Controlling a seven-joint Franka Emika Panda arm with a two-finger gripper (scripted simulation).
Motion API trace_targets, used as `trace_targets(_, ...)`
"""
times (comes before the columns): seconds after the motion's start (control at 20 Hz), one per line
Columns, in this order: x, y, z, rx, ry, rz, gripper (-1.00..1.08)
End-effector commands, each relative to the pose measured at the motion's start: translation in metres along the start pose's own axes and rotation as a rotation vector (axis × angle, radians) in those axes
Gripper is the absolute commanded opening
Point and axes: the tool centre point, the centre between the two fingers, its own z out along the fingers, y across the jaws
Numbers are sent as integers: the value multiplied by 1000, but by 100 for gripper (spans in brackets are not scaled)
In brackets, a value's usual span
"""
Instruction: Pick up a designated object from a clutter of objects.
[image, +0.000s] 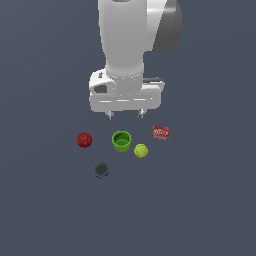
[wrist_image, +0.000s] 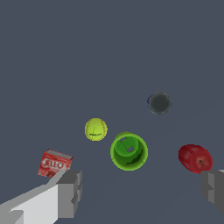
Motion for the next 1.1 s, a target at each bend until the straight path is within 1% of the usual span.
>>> trace_targets(0.0, 0, 9, 8, 2, 0, -18, 100)
trace_targets(0.25, -1, 33, 31, 8, 3, -68, 100)
trace_targets(0.55, -6, 69, 64, 12, 8, -141, 100)
trace_targets(1.05, -27, 130, 118, 10, 15, -262, 100)
